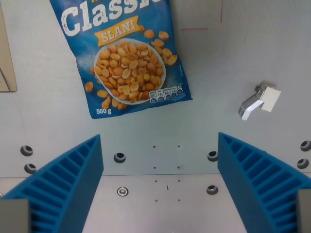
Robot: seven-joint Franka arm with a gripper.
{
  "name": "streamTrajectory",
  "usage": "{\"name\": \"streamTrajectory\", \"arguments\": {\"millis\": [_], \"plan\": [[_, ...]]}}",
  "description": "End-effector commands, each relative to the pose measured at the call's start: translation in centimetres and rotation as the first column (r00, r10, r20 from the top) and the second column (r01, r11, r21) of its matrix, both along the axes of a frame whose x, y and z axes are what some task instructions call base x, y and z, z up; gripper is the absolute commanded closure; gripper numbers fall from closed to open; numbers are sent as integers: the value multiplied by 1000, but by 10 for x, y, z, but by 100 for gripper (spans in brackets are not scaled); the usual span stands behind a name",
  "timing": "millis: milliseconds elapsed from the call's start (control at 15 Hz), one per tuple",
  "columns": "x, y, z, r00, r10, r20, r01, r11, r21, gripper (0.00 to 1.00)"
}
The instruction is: Rotate around gripper negative x
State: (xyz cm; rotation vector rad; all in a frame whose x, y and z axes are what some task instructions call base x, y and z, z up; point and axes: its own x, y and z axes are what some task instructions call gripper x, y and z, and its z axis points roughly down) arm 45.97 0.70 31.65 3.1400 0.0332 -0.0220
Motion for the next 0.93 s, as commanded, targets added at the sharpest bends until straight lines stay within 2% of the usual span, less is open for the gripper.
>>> {"name": "streamTrajectory", "arguments": {"millis": [67, 933], "plan": [[0, 0, 3, 1000, 0, 7, 0, 1000, -13, 0], [0, 0, 3, 1000, 3, 11, -1, 983, -185, 0]]}}
